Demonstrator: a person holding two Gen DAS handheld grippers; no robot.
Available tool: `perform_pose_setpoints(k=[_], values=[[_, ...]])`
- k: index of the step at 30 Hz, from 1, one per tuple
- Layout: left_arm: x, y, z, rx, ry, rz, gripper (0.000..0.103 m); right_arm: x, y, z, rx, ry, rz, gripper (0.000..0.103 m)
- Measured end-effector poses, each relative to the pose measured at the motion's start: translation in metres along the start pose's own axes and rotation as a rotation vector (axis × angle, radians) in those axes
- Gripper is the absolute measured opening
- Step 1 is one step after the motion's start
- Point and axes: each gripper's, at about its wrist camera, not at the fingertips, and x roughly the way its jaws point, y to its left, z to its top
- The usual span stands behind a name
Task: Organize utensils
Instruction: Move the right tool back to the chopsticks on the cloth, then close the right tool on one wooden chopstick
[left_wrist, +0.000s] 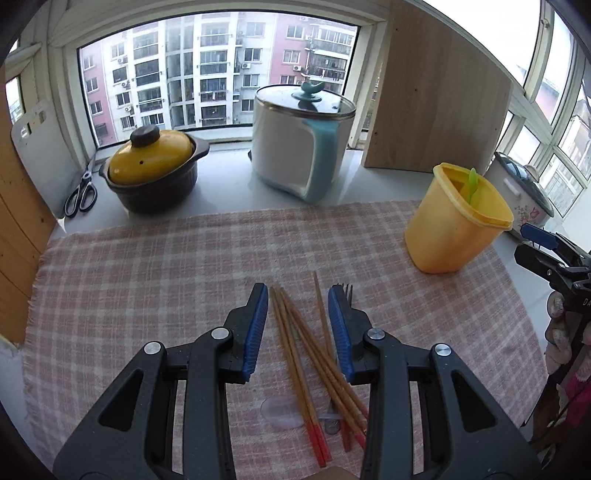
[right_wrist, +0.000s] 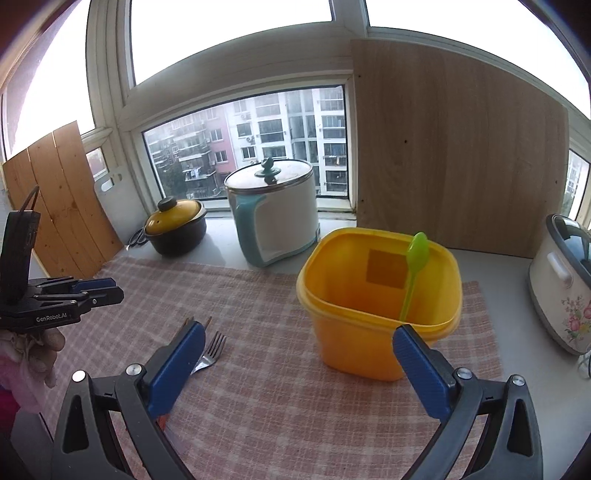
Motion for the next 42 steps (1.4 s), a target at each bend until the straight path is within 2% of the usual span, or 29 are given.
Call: perform_pose_setpoints(k=[3, 5, 11, 13, 18, 21, 29, 36, 42], values=[[0.003, 0.013, -0.017, -0.026, 0.032, 0.006, 0.034, 0.021, 0.014, -0.007, -0.004, 0.074, 0.045, 0.089], [0.006, 0.020, -0.028, -0.045, 0.057, -0.004, 0.034, 0.035, 0.021, -0.012, 0.004, 0.116, 0.076, 0.085], [0.017, 0.028, -0.053, -0.087, 0.128, -0.044, 0.034, 0.076, 0.039, -0.031, 0.059, 0.256, 0.232, 0.065], [0.022, 0.027, -0.058, -0.102, 0.152, -0.062, 0.033, 0.089, 0.048, -0.038, 0.066, 0.298, 0.269, 0.055], [0.037, 0.022, -0.068, -0.105, 0.192, -0.083, 0.025, 0.111, 0.067, -0.052, 0.069, 0.382, 0.326, 0.041], [0.045, 0.019, -0.071, -0.086, 0.201, -0.068, 0.019, 0.120, 0.080, -0.058, 0.050, 0.417, 0.343, 0.037], [0.060, 0.016, -0.076, -0.092, 0.231, -0.100, 0.018, 0.136, 0.109, -0.069, -0.001, 0.472, 0.366, 0.030], [0.067, 0.013, -0.075, -0.078, 0.241, -0.089, 0.018, 0.145, 0.118, -0.072, -0.018, 0.495, 0.368, 0.024], [0.073, 0.016, -0.075, -0.080, 0.251, -0.088, 0.016, 0.148, 0.120, -0.071, -0.017, 0.502, 0.384, 0.024]])
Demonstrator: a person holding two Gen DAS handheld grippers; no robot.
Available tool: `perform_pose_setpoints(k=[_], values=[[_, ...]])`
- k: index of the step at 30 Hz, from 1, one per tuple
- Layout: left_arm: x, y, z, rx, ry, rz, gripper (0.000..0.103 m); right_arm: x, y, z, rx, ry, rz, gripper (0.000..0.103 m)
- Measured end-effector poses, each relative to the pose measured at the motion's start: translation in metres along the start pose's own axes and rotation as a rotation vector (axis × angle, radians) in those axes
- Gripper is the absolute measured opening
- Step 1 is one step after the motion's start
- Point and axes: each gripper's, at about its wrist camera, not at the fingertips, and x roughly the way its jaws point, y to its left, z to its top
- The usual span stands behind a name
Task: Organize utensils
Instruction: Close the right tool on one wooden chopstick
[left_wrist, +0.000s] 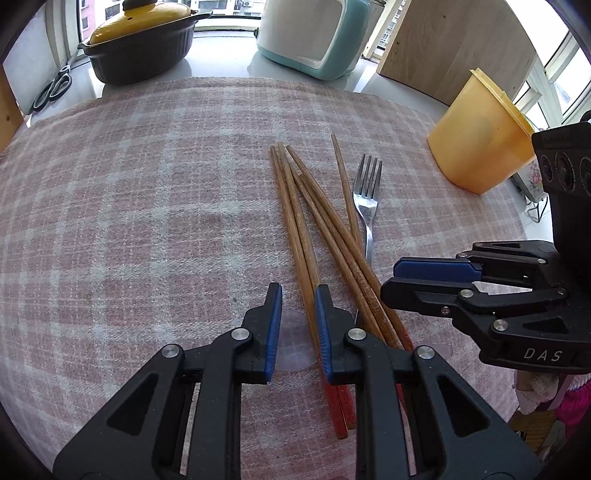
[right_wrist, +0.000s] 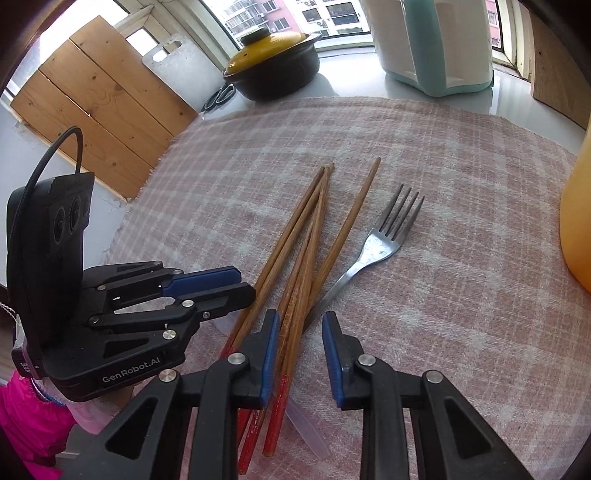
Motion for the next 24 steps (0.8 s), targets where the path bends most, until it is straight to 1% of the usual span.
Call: perform_pose_setpoints(k=[2, 4, 7, 12, 14, 16, 18, 21, 24], values=[[0.001, 0.001, 0.001, -0.002, 0.000, 0.009, 0.015, 0.002, 0.001, -0.001, -0.007, 0.004, -0.009, 0.023], [0.001, 0.003, 0.002, -0.003, 0.000, 0.015, 0.015, 0.005, 0.001, -0.001, -0.011, 0.013, -0.017, 0.020], [0.001, 0.003, 0.003, 0.008, -0.001, 0.041, 0.015, 0.009, -0.001, -0.001, -0.005, 0.023, -0.029, 0.019], [0.000, 0.003, 0.003, -0.004, -0.008, 0.017, 0.015, 0.008, -0.001, -0.002, -0.011, 0.027, -0.022, 0.019], [0.000, 0.002, 0.003, -0.011, -0.008, 0.008, 0.015, 0.009, 0.003, -0.003, -0.027, 0.034, -0.038, 0.018], [0.000, 0.000, 0.003, -0.001, -0.007, 0.004, 0.015, 0.011, 0.005, -0.003, -0.036, 0.040, -0.057, 0.016], [0.001, -0.004, 0.003, 0.019, -0.002, 0.020, 0.015, 0.012, 0.004, -0.002, -0.031, 0.043, -0.070, 0.012], [0.003, -0.005, 0.004, 0.032, -0.006, 0.073, 0.015, 0.013, 0.000, -0.003, -0.015, 0.046, -0.082, 0.011], [0.009, -0.001, 0.007, 0.022, 0.015, 0.074, 0.015, 0.014, -0.003, -0.003, -0.005, 0.053, -0.088, 0.010]])
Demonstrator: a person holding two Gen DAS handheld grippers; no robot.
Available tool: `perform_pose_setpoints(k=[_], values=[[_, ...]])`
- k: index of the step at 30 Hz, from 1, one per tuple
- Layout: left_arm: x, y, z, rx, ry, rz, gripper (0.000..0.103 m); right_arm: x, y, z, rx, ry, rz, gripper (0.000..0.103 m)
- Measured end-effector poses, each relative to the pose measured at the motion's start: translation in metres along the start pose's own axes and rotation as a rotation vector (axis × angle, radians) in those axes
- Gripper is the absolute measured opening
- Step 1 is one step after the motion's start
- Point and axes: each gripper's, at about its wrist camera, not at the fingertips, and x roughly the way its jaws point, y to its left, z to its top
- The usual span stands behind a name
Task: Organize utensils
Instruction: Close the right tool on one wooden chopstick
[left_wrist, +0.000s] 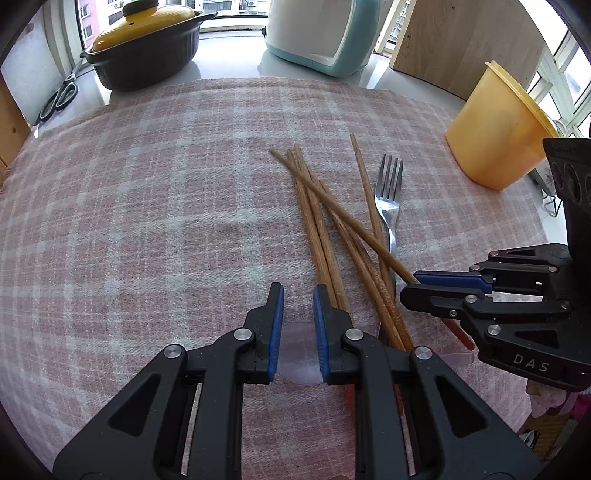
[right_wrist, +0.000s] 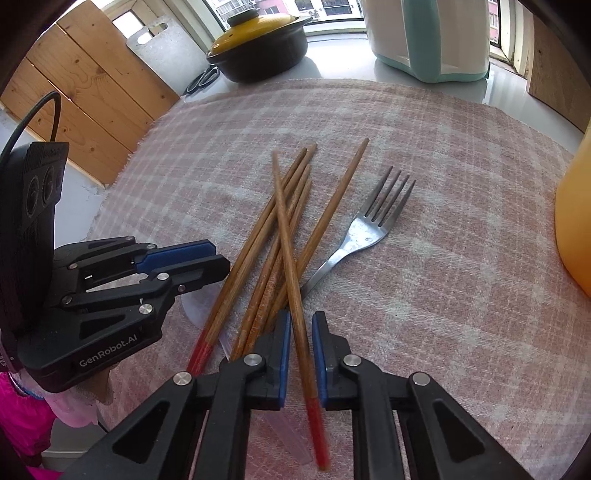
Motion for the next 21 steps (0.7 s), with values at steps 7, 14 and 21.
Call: perform_pose_setpoints(k=[7, 14, 21], values=[[-0.004, 0.001, -0.002, -0.016, -0.004, -0.049, 0.015, 0.000, -0.003, -0.002, 0.031, 0.004, 0.001, 0.005], [-0.002, -0.003, 0.005, 0.006, -0.004, -0.033, 0.015, -0.006, -0.013, -0.006, 0.071, -0.004, -0.016, 0.004], [0.000, -0.007, 0.009, 0.064, 0.009, -0.003, 0.015, -0.014, -0.021, -0.011, 0.074, -0.010, -0.034, 0.004]])
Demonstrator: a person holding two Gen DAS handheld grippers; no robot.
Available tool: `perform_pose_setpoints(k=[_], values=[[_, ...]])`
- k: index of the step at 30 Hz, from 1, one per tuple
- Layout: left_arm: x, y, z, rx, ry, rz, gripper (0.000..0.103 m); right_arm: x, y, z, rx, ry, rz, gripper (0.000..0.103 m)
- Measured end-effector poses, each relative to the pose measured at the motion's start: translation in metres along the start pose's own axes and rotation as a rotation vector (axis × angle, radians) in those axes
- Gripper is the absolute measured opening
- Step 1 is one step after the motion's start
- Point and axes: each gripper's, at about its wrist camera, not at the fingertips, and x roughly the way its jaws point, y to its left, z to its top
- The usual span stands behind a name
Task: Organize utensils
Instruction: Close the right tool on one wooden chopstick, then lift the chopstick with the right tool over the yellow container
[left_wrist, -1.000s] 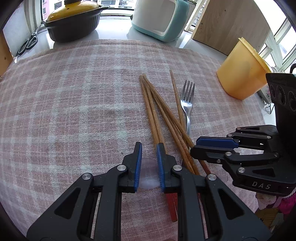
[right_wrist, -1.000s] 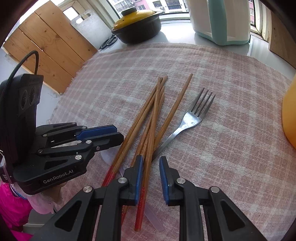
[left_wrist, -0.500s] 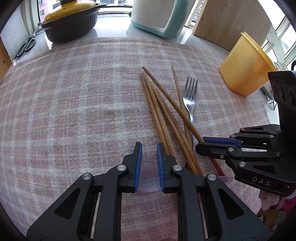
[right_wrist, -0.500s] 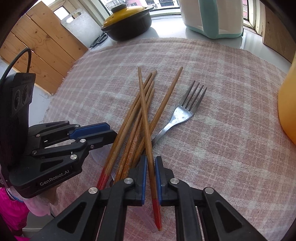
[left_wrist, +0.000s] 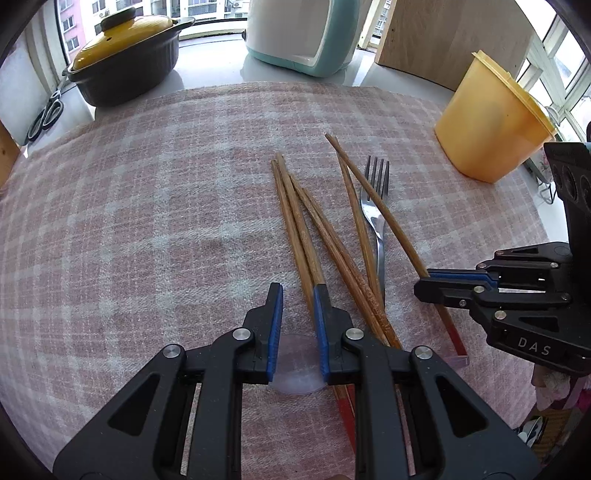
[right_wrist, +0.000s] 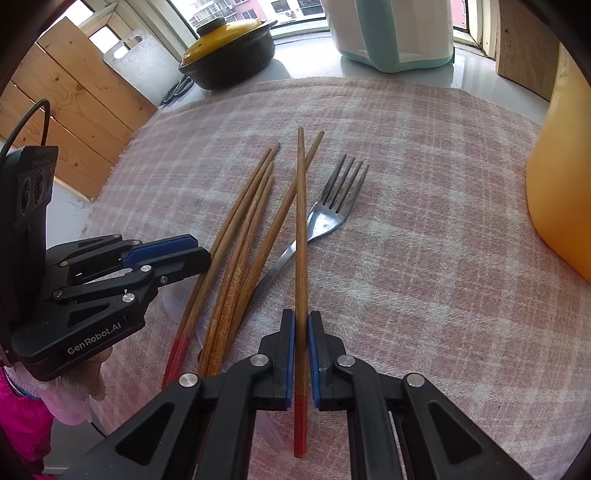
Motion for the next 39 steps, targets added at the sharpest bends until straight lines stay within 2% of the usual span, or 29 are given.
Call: perform_pose_setpoints(k=[7, 10, 17, 20, 21, 22, 25, 27, 29, 30, 31, 39], values=[[0.006, -0.008, 0.011, 0.067, 0.031, 0.053, 0.015, 0.000, 0.000, -0.002, 0.006, -0.004, 0.005, 0.004], [0.017, -0.008, 0.013, 0.102, 0.071, 0.095, 0.015, 0.000, 0.001, -0.001, 0.002, -0.007, 0.002, 0.004], [0.027, -0.003, 0.020, 0.081, 0.065, 0.078, 0.015, 0.001, 0.001, 0.004, -0.005, -0.008, 0.012, 0.005], [0.031, -0.002, 0.025, 0.072, 0.062, 0.073, 0.006, 0.007, 0.003, 0.009, -0.026, 0.008, 0.016, 0.006], [0.032, 0.000, 0.026, 0.062, 0.061, 0.066, 0.006, 0.008, 0.004, 0.011, -0.037, 0.013, 0.015, 0.010], [0.033, 0.001, 0.027, 0.052, 0.060, 0.060, 0.006, 0.008, 0.006, 0.014, -0.046, 0.016, 0.018, 0.020], [0.033, -0.001, 0.029, 0.037, 0.050, 0.055, 0.004, 0.011, 0.009, 0.022, -0.067, 0.010, -0.009, 0.022], [0.030, -0.003, 0.029, 0.021, 0.044, 0.045, 0.004, 0.014, 0.012, 0.028, -0.074, 0.009, -0.017, 0.021], [0.026, 0.002, 0.026, 0.004, 0.039, 0.035, 0.004, 0.015, 0.014, 0.032, -0.088, 0.002, -0.027, 0.016], [0.024, 0.005, 0.024, -0.004, 0.036, 0.031, 0.004, 0.016, 0.015, 0.033, -0.089, 0.001, -0.024, 0.007], [0.023, 0.005, 0.024, -0.011, 0.031, 0.028, 0.004, 0.016, 0.015, 0.035, -0.085, 0.000, -0.021, 0.004], [-0.007, 0.011, 0.021, -0.057, -0.037, 0.000, 0.004, -0.003, 0.012, 0.029, -0.057, -0.052, 0.001, 0.004]])
